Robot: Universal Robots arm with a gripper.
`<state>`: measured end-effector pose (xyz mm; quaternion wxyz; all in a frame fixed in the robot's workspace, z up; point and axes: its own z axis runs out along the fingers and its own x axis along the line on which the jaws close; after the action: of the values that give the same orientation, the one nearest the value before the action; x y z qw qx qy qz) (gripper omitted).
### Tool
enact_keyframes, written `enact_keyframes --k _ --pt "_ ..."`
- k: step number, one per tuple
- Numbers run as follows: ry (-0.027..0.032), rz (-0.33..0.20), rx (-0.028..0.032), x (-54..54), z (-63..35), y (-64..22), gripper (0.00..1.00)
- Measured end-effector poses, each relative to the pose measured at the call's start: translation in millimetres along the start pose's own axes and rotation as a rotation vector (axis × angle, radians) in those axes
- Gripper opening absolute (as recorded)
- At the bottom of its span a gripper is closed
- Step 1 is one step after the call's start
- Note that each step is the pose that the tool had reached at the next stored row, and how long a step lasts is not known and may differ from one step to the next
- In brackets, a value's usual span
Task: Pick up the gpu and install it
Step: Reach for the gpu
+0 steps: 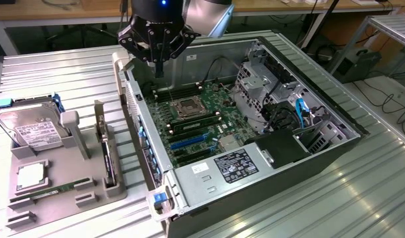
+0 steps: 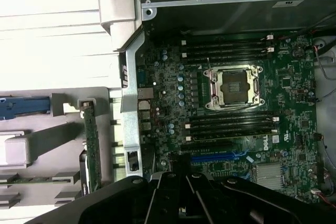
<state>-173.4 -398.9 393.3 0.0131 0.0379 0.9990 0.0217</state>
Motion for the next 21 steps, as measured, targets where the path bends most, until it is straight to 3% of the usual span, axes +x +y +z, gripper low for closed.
enact_keyframes --k 21 --pt "0.0000 0.000 0.0000 12.4 -0.3 -1.0 0.11"
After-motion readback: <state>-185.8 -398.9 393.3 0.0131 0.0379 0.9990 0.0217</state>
